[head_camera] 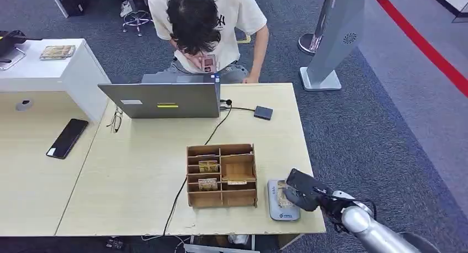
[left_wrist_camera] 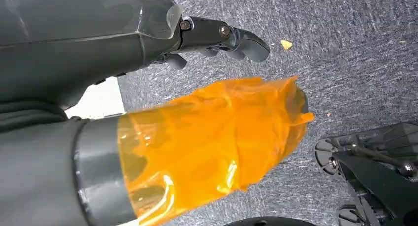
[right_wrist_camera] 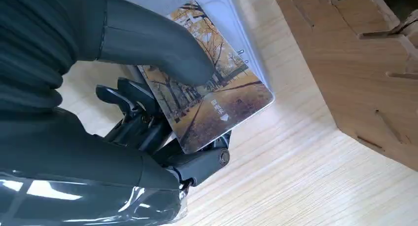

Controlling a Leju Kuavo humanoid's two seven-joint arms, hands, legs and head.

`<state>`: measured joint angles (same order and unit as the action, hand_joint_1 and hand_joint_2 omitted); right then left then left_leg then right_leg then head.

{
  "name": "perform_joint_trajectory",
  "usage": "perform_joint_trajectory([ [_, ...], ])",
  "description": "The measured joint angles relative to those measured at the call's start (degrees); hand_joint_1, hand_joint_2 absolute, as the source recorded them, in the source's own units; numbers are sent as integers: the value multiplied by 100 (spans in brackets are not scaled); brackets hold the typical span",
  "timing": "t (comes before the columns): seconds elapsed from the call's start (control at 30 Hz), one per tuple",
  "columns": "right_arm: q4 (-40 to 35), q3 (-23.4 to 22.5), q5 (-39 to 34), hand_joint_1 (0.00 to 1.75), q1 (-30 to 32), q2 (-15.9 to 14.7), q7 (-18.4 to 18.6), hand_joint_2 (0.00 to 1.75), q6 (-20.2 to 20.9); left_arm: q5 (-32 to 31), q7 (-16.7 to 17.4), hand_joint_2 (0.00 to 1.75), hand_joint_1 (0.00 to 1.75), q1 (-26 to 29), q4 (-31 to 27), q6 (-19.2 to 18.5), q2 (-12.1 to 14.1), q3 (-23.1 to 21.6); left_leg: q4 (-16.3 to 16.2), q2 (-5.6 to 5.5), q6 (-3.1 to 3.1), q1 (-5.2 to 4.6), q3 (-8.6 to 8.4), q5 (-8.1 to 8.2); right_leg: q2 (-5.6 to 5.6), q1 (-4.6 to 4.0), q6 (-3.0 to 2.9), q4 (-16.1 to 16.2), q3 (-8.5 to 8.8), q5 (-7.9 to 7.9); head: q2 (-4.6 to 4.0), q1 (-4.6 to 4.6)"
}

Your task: Pass the card to the sensor for recognition and then transmit it.

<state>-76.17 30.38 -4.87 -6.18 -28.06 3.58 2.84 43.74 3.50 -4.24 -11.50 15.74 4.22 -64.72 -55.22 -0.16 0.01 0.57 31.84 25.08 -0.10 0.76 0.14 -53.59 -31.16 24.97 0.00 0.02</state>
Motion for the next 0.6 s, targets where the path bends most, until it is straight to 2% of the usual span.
perform_joint_trajectory([
  [0.6,96,7,-7,175,-52,68,-15,175,-11,0,0,0,0,-2,0,-7,4,0,0,1,0,0,-5,0,0,0,0,0,4,0,0,0],
])
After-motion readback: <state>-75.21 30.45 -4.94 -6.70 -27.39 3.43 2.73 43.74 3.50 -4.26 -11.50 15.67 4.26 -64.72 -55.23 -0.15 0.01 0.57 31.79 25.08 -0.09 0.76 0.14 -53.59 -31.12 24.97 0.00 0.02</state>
